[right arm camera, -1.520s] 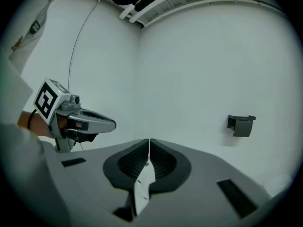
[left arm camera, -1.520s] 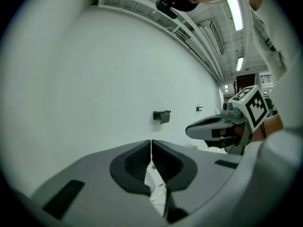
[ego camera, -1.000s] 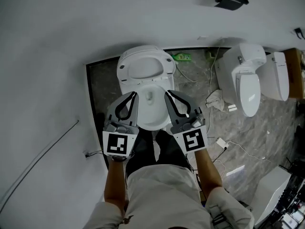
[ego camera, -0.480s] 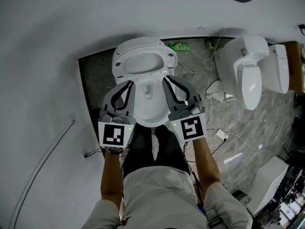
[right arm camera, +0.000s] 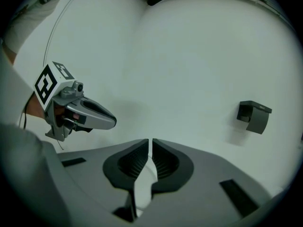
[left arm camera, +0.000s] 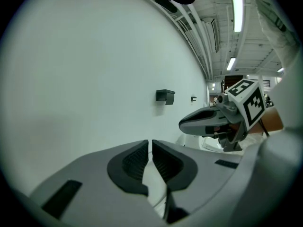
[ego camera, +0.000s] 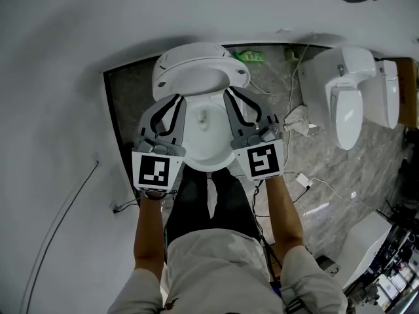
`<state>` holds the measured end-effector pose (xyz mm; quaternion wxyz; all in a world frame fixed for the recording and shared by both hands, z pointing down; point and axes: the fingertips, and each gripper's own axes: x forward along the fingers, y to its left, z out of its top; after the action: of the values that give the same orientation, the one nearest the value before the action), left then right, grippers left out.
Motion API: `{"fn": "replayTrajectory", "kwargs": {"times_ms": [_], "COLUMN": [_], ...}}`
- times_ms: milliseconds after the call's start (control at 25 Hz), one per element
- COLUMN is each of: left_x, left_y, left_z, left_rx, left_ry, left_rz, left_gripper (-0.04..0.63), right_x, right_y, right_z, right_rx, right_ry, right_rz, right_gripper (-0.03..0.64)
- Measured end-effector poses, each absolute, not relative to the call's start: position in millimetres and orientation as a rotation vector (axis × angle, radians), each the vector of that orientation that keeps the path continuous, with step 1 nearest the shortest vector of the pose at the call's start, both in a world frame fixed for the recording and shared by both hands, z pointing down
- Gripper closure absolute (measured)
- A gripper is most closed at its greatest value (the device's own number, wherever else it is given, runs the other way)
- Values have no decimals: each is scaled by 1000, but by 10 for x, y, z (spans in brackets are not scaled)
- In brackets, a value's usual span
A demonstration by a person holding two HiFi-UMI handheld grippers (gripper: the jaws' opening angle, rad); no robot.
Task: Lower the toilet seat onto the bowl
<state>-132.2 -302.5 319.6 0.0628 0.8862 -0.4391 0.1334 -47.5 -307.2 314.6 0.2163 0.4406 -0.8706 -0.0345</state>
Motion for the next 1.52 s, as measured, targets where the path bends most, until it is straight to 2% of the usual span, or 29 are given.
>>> {"fn": "replayTrajectory", "kwargs": {"times_ms": [320, 440, 840, 1120, 1520], "left_x": [-1328, -1298, -1232, -1185, -1083], "left_y": [-3255, -3366, -3625, -3773, -3926], "left_z": [3468, 3600, 3870, 4006, 4160], "left_rx": [2712, 2718, 2739, 2741, 2768], "left_ry": [-1294, -1285, -1249, -1213, -1193], "left_rz": [437, 476, 535, 571, 636], "left_gripper": [569, 569, 565, 469, 434], "right_x": [-535, -514, -473, -453, -444], "right_y": [-3331, -3441, -3665, -3793, -3949], "right_z": [3503, 3650, 4048, 4208, 4392], "right_rx": [1178, 1166, 1106, 1058, 1014], "right_ry": [-2352, -2339, -2280, -2243, -2232], "right_rz": [-123, -148, -135, -146, -130], "right_gripper": [584, 534, 494, 454, 423]}}
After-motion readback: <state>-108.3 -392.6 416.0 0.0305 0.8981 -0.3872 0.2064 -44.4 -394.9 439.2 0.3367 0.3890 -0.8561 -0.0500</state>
